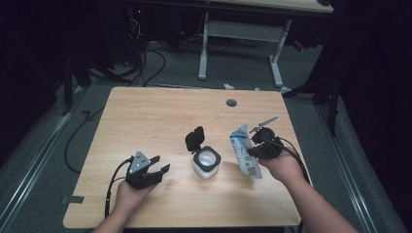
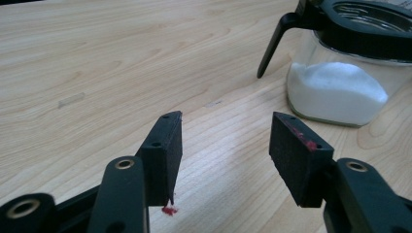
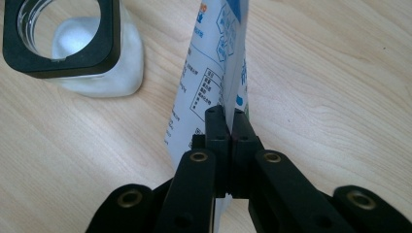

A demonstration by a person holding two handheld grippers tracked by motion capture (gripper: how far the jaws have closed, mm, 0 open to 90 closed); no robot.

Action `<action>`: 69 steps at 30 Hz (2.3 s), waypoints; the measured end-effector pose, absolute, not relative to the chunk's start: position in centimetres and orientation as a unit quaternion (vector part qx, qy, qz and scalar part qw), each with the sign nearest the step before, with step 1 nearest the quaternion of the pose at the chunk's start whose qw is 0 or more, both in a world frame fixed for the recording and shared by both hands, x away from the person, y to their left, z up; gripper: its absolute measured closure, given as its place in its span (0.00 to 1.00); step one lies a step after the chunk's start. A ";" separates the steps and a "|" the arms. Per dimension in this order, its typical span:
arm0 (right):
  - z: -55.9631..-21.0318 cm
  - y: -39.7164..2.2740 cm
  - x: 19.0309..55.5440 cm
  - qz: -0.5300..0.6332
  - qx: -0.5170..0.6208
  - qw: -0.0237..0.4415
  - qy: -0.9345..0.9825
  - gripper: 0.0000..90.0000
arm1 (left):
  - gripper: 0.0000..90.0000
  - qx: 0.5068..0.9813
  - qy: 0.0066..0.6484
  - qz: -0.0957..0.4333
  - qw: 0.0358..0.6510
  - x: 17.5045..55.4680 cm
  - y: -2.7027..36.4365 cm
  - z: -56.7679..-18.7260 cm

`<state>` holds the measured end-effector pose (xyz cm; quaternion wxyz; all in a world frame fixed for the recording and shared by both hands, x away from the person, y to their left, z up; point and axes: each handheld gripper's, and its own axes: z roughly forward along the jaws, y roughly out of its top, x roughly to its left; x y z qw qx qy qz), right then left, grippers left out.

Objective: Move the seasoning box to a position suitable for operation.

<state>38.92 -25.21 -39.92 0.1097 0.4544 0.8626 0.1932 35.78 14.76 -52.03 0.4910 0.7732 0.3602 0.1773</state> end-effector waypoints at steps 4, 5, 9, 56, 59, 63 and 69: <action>-40.0 -25.6 38.8 0.206 0.457 0.120 0.857 1.00 | 0.50 0.769 0.366 0.176 0.493 35.9 15.2 -52.0; -40.0 -25.7 38.8 0.207 0.457 0.122 0.857 1.00 | 0.49 0.769 0.367 0.181 0.492 35.8 15.3 -52.0; -39.9 -26.2 38.7 0.229 0.459 0.131 0.848 1.00 | 0.45 0.767 0.371 0.187 0.488 35.9 15.5 -52.0; -45.1 -30.0 35.6 0.443 0.437 0.237 0.746 1.00 | 0.39 0.760 0.386 0.188 0.488 35.7 17.9 -52.0; -45.7 -30.0 35.7 0.452 0.433 0.249 0.739 1.00 | 0.39 0.761 0.386 0.193 0.485 35.5 18.1 -51.9; -46.2 -29.9 35.7 0.458 0.428 0.261 0.734 1.00 | 0.40 0.762 0.391 0.193 0.478 35.2 18.4 -52.1; -46.1 -30.2 35.4 0.468 0.425 0.268 0.727 1.00 | 0.40 0.759 0.400 0.191 0.477 34.7 19.0 -52.3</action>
